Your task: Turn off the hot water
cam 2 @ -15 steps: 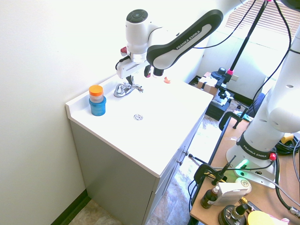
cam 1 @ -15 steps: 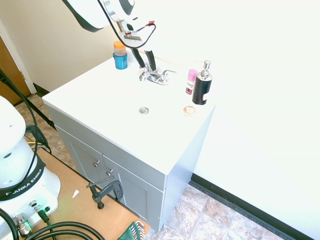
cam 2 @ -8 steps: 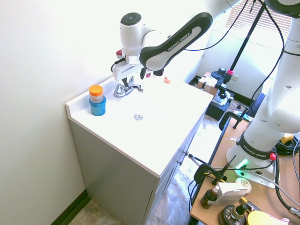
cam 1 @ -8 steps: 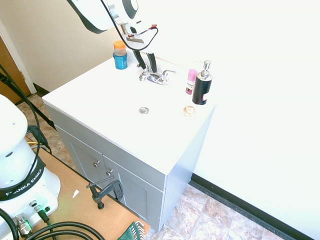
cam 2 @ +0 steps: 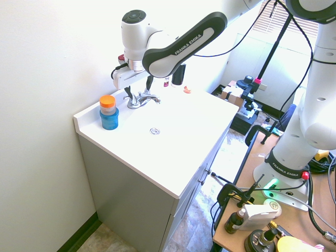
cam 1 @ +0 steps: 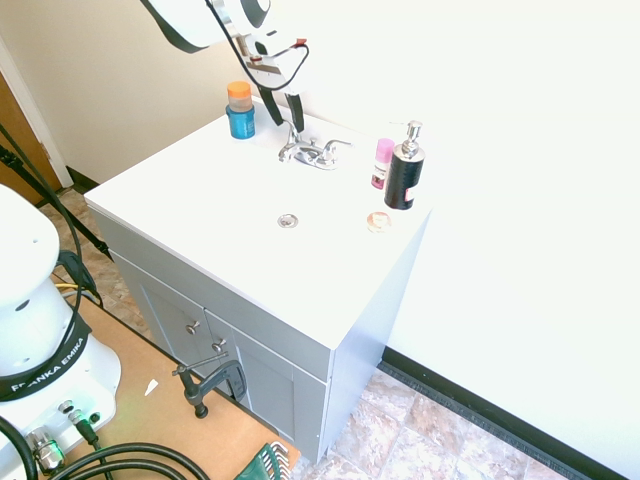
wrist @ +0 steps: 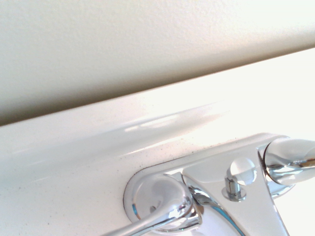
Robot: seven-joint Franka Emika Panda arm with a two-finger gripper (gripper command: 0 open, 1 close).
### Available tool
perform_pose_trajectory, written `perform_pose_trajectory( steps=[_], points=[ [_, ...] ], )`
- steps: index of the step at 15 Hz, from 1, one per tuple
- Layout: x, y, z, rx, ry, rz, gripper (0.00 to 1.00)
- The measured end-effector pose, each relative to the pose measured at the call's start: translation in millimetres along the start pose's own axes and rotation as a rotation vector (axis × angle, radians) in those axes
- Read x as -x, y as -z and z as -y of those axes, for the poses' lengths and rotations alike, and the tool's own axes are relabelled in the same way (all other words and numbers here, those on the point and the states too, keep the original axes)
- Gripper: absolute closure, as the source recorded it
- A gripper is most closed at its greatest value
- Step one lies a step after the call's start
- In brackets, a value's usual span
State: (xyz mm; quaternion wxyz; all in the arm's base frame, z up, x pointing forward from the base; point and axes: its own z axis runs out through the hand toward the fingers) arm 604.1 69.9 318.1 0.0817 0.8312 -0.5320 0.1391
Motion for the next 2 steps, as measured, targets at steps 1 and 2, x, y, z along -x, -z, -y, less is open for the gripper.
perform_pose_trajectory(
  steps=[1, 2],
  points=[
    [-6.7, 5.3, -3.4, -0.006, 0.016, 0.023, 0.0],
    [-13.5, 11.0, -11.4, -0.012, 0.038, 0.047, 0.0]
  ],
)
